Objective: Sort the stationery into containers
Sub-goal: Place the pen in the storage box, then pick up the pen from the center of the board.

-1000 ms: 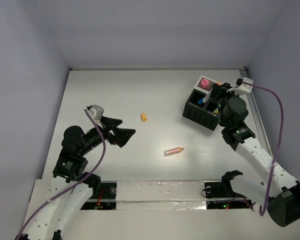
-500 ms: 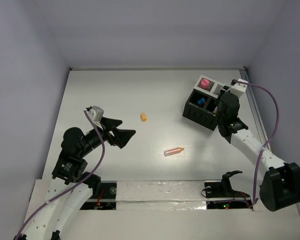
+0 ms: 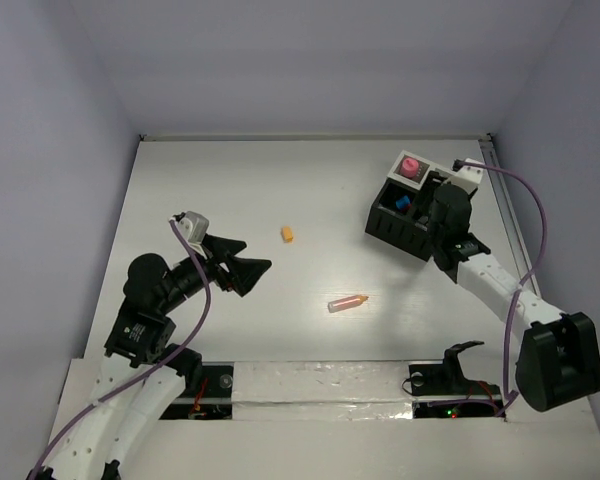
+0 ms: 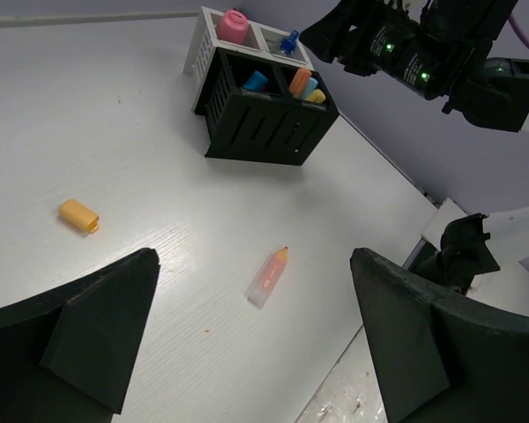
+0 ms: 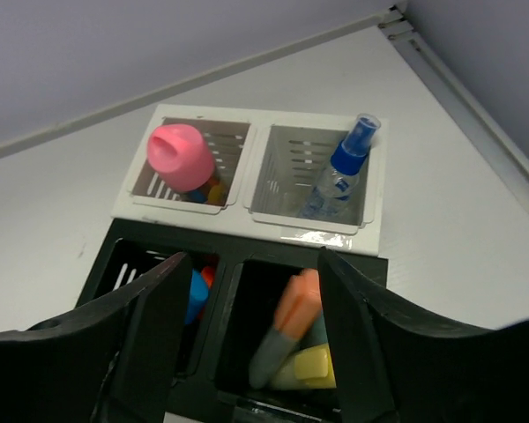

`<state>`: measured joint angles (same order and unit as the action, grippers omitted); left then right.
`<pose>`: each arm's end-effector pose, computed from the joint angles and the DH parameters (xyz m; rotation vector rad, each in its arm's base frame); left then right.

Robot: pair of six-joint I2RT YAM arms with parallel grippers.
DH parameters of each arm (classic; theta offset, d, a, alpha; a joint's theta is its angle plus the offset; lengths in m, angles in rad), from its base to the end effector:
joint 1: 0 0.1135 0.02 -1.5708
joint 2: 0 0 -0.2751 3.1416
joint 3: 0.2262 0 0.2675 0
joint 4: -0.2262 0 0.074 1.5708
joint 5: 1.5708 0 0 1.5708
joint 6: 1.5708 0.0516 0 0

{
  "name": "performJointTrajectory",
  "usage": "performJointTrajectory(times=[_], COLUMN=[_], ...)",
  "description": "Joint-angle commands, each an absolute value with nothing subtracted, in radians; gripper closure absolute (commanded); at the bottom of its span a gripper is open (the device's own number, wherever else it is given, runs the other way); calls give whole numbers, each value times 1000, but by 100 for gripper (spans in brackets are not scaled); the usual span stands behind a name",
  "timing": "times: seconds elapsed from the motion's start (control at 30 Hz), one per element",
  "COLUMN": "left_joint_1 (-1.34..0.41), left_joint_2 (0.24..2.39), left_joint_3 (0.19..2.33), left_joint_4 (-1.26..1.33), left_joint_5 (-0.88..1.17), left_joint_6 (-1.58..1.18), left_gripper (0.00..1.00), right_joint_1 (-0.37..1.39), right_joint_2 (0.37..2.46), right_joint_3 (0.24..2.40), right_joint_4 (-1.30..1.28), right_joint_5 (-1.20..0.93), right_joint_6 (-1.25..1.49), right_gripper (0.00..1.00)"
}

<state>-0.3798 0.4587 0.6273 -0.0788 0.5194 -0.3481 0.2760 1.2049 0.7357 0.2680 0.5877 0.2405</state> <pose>0.1192 -0.0752 0.3488 0.4624 1.5013 -0.9620 0.2924 0.0531 0.2827 0.3874 1.6963 -0.1419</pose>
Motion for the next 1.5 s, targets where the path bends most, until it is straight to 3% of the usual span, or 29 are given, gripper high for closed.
performJointTrajectory(times=[0.0, 0.17, 0.33, 0.47, 0.53, 0.57, 0.63, 0.8, 1.07, 1.27, 1.37, 1.43, 1.47], left_joint_1=[-383, -403, -627, -779, -828, -889, -954, -1089, -1089, -1089, -1089, -1089, -1089], left_joint_2=[485, 572, 684, 776, 837, 857, 941, 1173, 1449, 1578, 1623, 1649, 1657], left_joint_3=[611, 615, 656, 678, 686, 687, 693, 738, 811, 861, 879, 882, 881], left_joint_4=[-23, -11, -17, -34, -25, -23, -6, 110, 199, 210, 210, 209, 209], left_joint_5=[554, 568, 415, 270, 198, 157, 60, 9, 35, 38, 46, 32, 28], left_joint_6=[-339, -341, -357, -376, -383, -388, -385, -306, -161, -107, -98, -95, -95], left_gripper=[14, 31, 32, 31, 31, 31, 31, 29, 29, 30, 37, 50, 50], right_joint_1=[275, 275, 275, 275, 275, 275, 275, 275, 275, 275, 275, 275, 275], right_joint_2=[1146, 1098, 1002, 967, 953, 939, 922, 865, 839, 828, 819, 801, 801], right_joint_3=[750, 779, 776, 758, 729, 721, 701, 675, 637, 621, 614, 609, 607], right_joint_4=[232, 181, 126, 98, 95, 95, 86, 72, 86, 94, 94, 94, 94], right_joint_5=[539, 462, 246, 27, -44, -96, -129, -189, -276, -328, -328, -328, -328], right_joint_6=[276, 285, 336, 382, 408, 411, 422, 423, 442, 457, 459, 465, 466], right_gripper=[34, 30, 36, 51, 54, 64, 67, 66, 52, 48, 48, 49, 49])
